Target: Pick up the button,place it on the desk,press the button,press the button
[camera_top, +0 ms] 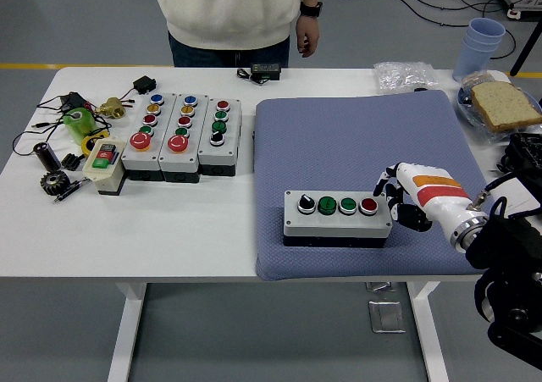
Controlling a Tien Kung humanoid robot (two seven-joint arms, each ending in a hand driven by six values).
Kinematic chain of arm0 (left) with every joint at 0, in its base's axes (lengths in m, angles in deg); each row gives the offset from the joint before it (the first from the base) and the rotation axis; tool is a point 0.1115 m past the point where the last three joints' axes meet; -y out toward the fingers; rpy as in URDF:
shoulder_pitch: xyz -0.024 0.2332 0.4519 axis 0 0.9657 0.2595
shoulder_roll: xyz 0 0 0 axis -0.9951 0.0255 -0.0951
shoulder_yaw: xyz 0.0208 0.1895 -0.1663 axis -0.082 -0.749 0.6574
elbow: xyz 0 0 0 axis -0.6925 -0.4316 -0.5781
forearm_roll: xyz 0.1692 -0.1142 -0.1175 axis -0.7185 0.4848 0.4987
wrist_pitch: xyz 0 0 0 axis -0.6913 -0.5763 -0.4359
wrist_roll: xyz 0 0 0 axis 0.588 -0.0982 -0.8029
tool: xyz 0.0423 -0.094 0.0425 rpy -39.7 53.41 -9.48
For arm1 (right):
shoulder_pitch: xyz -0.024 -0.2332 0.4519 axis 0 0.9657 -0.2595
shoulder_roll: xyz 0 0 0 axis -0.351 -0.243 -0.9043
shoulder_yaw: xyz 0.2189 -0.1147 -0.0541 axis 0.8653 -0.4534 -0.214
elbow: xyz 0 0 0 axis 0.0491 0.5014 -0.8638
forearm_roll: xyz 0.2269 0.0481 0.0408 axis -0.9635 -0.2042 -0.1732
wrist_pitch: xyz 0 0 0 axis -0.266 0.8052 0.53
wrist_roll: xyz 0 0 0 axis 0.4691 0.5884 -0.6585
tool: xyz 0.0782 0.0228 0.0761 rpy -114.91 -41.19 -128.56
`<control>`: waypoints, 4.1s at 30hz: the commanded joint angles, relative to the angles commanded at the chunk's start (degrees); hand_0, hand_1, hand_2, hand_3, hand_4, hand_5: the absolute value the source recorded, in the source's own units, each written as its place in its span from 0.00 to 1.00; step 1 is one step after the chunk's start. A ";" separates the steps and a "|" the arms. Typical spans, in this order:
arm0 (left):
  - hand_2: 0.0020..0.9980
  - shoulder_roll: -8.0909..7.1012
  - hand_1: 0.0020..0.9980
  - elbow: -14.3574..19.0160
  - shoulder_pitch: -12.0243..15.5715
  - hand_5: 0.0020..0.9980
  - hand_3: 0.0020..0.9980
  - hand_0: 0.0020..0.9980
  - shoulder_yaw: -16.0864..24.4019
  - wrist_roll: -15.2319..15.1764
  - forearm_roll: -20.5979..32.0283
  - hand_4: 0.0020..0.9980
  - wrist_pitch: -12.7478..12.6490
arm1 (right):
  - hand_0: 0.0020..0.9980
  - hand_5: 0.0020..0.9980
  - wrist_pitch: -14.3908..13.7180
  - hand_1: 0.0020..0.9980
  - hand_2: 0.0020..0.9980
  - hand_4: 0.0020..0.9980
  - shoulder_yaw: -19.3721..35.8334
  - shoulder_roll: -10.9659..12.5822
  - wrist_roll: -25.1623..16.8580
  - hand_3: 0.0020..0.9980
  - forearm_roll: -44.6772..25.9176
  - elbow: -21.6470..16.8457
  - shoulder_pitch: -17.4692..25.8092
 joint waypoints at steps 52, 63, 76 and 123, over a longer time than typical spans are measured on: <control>0.42 0.00 0.42 0.00 -0.46 0.42 0.43 0.55 -0.42 -0.13 0.86 0.26 -0.02 | 0.10 0.00 -0.58 0.00 0.21 0.36 -1.00 -1.12 0.00 0.50 0.51 0.00 -0.16; 0.42 0.00 0.42 0.00 -0.40 0.42 0.43 0.55 -0.32 -0.08 0.52 0.26 0.00 | 0.10 0.00 -0.45 0.00 0.21 0.36 -1.36 -0.67 0.00 0.50 0.43 0.00 0.17; 0.42 0.00 0.42 0.00 -0.41 0.41 0.43 0.55 -0.31 -0.09 0.65 0.26 -0.03 | 0.10 0.00 -0.75 0.00 0.21 0.36 -2.58 -1.72 0.00 0.50 0.05 0.00 -0.08; 0.42 0.00 0.42 0.00 -0.50 0.42 0.43 0.55 -0.27 -0.01 0.43 0.25 -0.07 | 0.10 0.00 -1.00 0.00 0.21 0.35 -3.07 -1.68 0.00 0.49 -0.12 0.00 0.48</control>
